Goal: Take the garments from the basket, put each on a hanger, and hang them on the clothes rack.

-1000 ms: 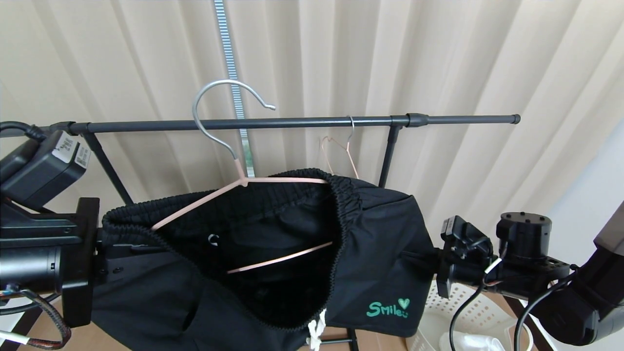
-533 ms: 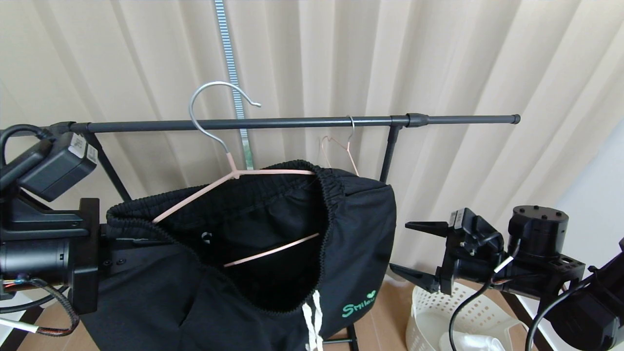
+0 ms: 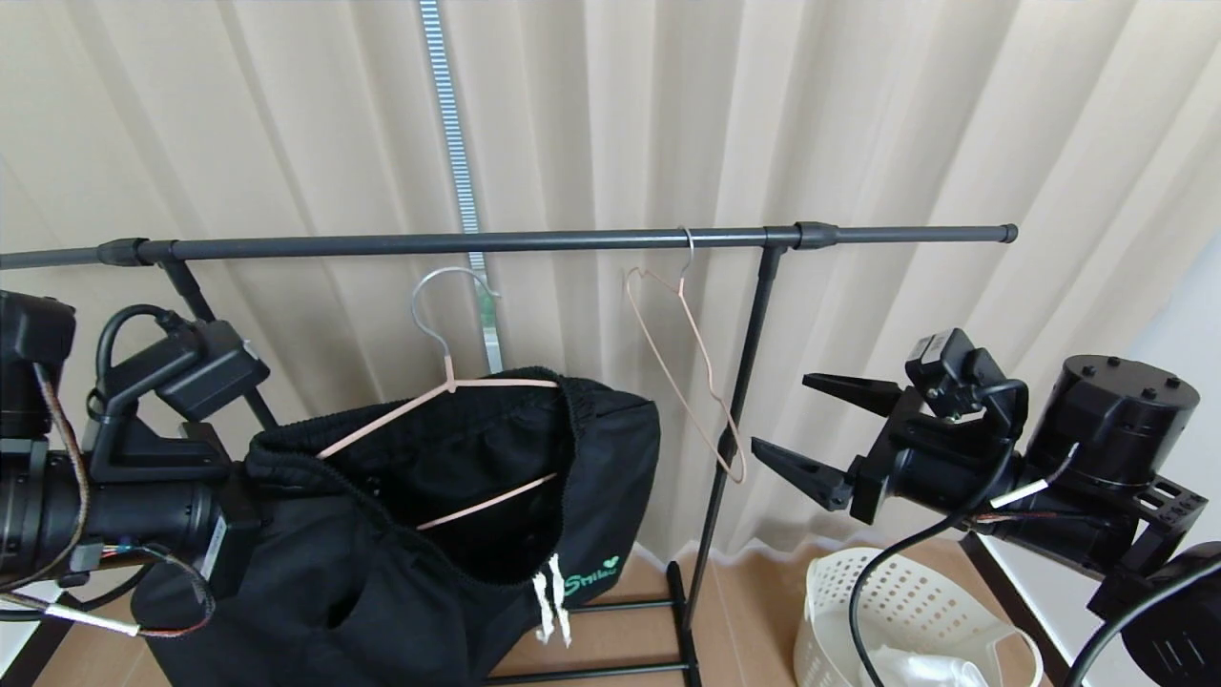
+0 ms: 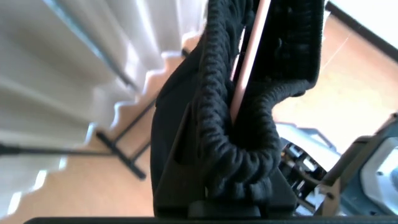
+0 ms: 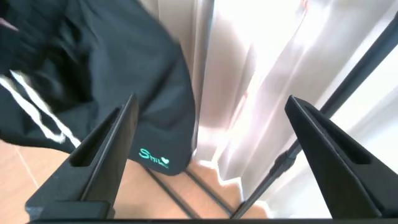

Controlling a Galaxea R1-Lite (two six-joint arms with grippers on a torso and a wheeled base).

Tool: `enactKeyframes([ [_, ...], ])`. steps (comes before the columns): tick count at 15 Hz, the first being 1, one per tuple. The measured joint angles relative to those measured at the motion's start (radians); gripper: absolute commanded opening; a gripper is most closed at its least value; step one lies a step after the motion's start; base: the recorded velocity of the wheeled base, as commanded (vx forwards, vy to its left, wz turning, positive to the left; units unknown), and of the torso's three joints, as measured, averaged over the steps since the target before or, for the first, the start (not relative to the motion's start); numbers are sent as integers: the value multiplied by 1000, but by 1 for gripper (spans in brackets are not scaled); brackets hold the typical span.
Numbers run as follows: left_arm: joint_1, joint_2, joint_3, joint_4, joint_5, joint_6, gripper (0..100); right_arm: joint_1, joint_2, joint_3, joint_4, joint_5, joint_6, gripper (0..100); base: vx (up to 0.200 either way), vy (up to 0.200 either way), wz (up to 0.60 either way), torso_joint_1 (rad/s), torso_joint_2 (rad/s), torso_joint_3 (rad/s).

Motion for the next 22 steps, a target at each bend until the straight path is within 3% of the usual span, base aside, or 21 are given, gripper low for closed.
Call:
enactKeyframes([
  [4,-1,68,11,-67,71,-11,0,7,-10,-5,2,-2,0,100,0,0,0,0,0,0],
  [9,-40,251,-64,-258,228,-216,0,8,-8,-6,4,-6,0,100,0,0,0,0,0,0],
  [13,-71,429,-266,-279,309,-361,0,5,-8,-10,3,-6,0,100,0,0,0,0,0,0],
  [16,-96,526,-393,-280,328,-421,0,4,-8,-10,3,-7,0,100,0,0,0,0,0,0],
  [22,-113,637,-480,-278,366,-486,0,2,-6,-12,4,-7,0,100,0,0,0,0,0,0],
])
